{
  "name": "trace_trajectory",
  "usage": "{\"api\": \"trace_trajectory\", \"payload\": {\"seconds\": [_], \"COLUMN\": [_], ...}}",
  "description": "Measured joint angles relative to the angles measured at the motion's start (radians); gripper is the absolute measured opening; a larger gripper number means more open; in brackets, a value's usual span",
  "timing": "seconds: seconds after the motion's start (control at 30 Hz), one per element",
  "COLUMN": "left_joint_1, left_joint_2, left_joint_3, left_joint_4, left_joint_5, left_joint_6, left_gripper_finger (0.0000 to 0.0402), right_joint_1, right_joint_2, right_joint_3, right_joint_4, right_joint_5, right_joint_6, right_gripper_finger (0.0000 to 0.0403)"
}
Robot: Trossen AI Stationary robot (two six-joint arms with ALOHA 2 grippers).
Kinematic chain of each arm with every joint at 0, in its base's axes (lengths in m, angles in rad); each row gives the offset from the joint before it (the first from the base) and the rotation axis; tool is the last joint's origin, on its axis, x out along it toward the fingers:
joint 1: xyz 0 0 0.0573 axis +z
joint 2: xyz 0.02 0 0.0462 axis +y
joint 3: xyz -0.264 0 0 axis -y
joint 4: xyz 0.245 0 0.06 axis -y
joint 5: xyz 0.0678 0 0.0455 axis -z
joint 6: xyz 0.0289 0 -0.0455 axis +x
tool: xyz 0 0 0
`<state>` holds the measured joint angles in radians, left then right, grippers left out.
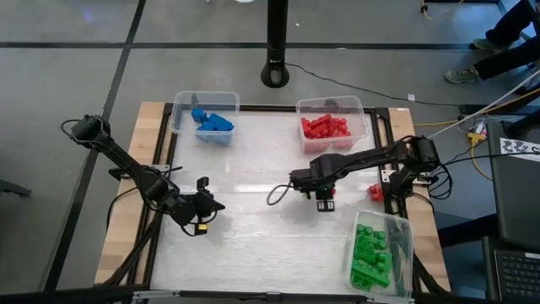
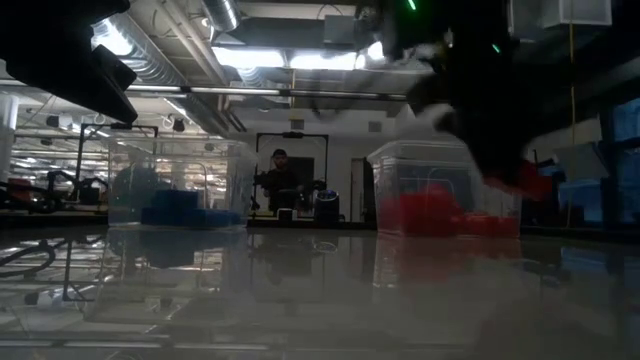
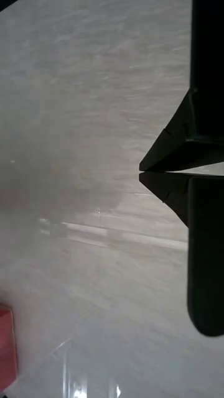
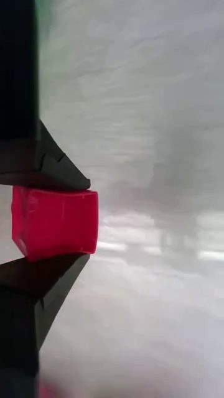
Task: Sort blocks
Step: Put the red game piece into the top right transparent bin
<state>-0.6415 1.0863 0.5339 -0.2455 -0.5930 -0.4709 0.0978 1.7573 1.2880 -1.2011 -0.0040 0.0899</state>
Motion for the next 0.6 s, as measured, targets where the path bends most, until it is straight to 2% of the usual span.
{"api": "trace_trajectory", "payload": {"seconds": [0.13, 0.37, 0.5, 0.6], "left_joint_1": [0.000, 0.000, 0.000, 0.000], "left_joint_2": [0.000, 0.000, 0.000, 0.000], "left_joint_3": [0.000, 0.000, 0.000, 0.000], "left_joint_4": [0.000, 0.000, 0.000, 0.000], "left_joint_5": [0.000, 0.000, 0.000, 0.000], "left_joint_6": [0.000, 0.000, 0.000, 0.000], "left_gripper_finger": [0.0004, 0.0004, 0.0004, 0.0004], "right_joint_1": [-0.013, -0.059, -0.139, -0.228], "right_joint_2": [0.000, -0.001, -0.002, -0.007], "right_joint_3": [0.133, 0.370, 0.459, 0.479], "right_joint_4": [-0.016, -0.150, -0.256, -0.262], "right_joint_5": [0.044, 0.221, 0.385, 0.447], "right_joint_6": [-0.043, -0.122, -0.134, -0.154], "right_gripper_finger": [0.0138, 0.0136, 0.0137, 0.0137]}}
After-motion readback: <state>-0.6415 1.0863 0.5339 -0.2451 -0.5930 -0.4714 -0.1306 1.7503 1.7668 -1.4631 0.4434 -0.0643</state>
